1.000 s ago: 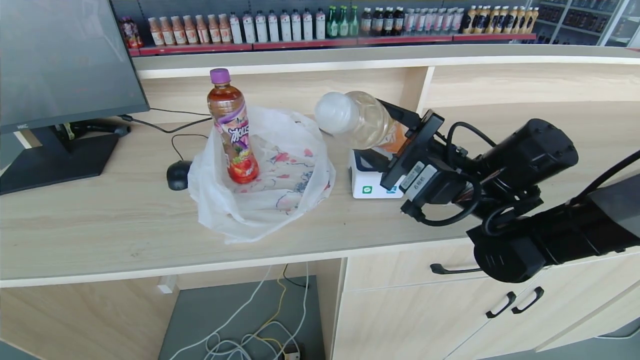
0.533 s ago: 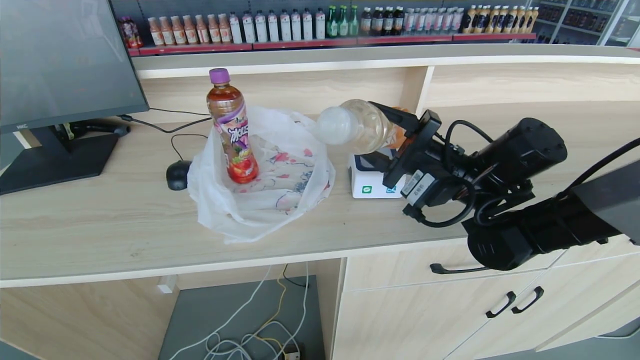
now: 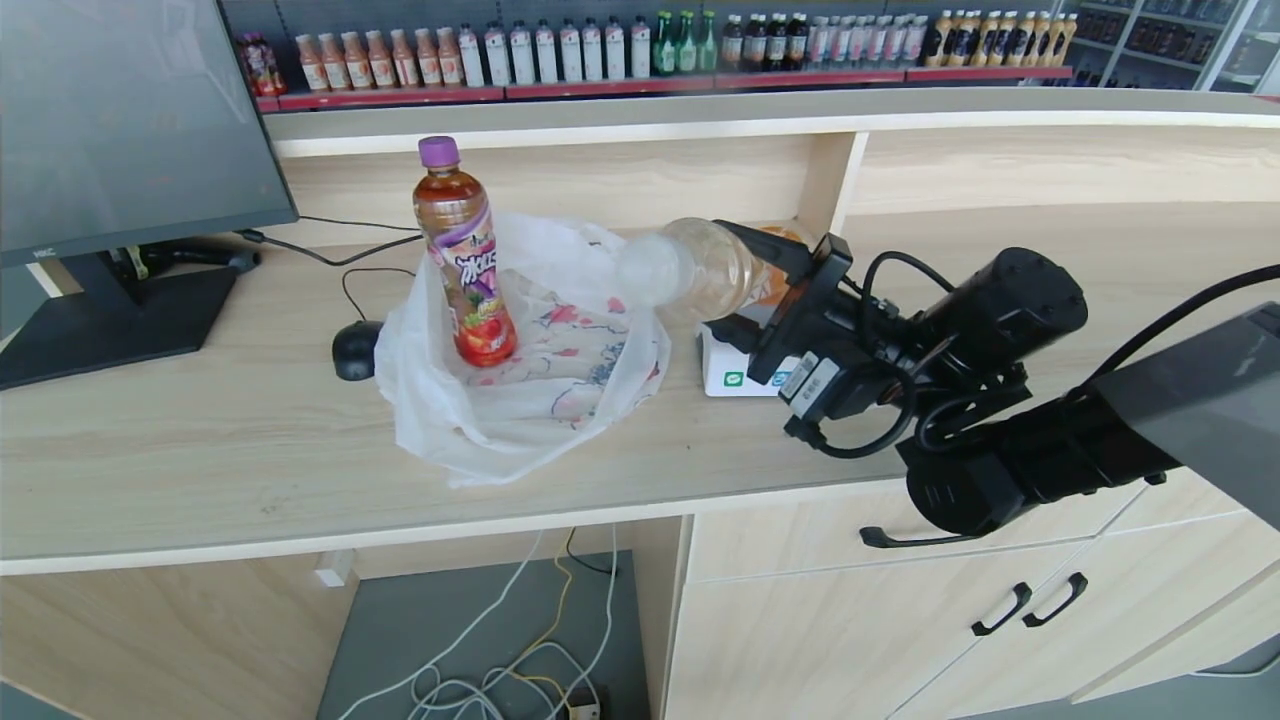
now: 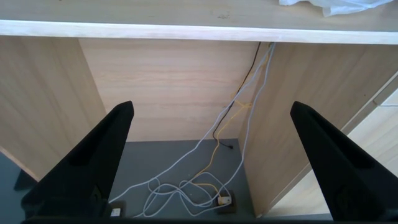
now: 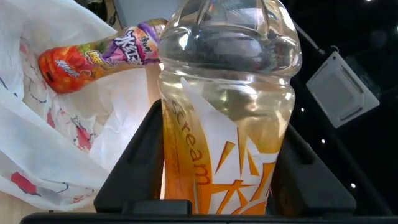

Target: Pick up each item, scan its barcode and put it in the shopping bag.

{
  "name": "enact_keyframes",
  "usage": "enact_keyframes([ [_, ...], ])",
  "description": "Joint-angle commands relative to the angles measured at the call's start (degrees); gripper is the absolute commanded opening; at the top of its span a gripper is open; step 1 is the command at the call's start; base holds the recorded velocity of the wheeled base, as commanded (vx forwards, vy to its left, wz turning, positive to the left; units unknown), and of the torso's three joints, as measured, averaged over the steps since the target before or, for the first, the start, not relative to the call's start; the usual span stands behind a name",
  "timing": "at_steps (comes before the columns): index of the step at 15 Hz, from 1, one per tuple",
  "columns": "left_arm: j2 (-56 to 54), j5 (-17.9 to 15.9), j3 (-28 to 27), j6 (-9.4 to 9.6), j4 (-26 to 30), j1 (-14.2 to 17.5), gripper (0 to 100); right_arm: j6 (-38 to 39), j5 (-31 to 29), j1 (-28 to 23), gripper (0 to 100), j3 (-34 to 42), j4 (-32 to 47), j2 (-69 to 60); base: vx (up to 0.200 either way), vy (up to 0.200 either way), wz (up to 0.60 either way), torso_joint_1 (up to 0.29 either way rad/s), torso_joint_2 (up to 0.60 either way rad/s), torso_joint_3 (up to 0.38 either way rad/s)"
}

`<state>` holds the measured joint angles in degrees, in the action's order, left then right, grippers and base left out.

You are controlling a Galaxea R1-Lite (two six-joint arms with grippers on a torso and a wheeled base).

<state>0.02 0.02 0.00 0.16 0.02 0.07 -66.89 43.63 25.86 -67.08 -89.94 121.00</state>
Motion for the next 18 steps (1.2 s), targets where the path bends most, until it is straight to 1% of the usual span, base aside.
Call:
enact_keyframes([
  [1,0.0,0.0,0.0,0.02,0.0,0.0,100,-0.1,0.1,0.1,0,-0.2,-0.1,0.2,0.0,0.0,0.0,0.0,0.0,0.0],
  [18,0.0,0.1,0.0,0.02,0.1,0.0,100,-0.8,0.1,1.5,0,-0.3,-0.1,2.4,0.0,0.0,0.0,0.0,0.0,0.0],
])
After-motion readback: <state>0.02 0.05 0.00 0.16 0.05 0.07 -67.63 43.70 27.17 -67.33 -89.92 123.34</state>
